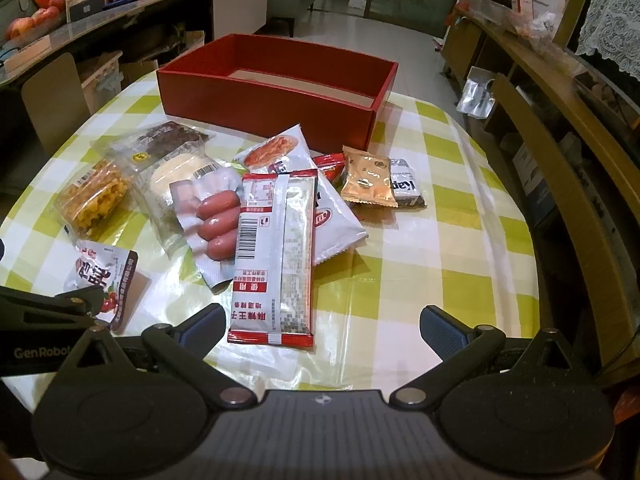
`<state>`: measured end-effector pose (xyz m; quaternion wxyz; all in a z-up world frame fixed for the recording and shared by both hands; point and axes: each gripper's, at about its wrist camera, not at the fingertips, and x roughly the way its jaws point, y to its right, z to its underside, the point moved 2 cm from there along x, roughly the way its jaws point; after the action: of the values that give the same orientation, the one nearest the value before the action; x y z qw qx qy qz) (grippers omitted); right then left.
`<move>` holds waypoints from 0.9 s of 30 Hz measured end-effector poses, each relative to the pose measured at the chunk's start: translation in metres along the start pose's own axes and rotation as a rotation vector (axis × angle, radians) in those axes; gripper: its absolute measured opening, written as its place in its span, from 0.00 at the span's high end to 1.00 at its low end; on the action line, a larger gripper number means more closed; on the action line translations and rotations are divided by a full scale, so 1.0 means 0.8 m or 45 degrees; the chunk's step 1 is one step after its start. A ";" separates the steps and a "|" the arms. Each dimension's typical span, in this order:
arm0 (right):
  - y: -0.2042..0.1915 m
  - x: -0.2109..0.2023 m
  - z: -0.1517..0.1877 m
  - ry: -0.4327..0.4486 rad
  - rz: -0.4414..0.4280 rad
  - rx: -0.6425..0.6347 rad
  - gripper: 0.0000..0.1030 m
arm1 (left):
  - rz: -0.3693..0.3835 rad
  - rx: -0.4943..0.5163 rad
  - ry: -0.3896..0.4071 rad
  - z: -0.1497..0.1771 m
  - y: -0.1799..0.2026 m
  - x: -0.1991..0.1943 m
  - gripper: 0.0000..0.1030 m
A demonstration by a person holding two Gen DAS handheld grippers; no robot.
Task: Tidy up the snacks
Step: 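Move the left tool toward the white pouch while the right tool approaches the long red-white package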
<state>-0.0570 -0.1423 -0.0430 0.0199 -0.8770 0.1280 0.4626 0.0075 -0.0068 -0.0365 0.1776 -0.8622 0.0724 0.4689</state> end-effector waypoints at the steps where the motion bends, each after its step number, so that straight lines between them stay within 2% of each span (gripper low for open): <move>1: 0.000 0.000 0.000 -0.001 0.000 0.000 0.00 | -0.001 0.000 -0.001 0.000 0.000 0.000 0.00; 27: 0.000 0.007 0.003 -0.034 0.001 -0.027 0.00 | -0.003 0.021 -0.029 0.003 0.007 0.008 0.00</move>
<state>-0.0562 -0.1429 -0.0490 0.0122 -0.8709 0.1231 0.4757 0.0074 -0.0105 -0.0445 0.1859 -0.8554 0.0733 0.4778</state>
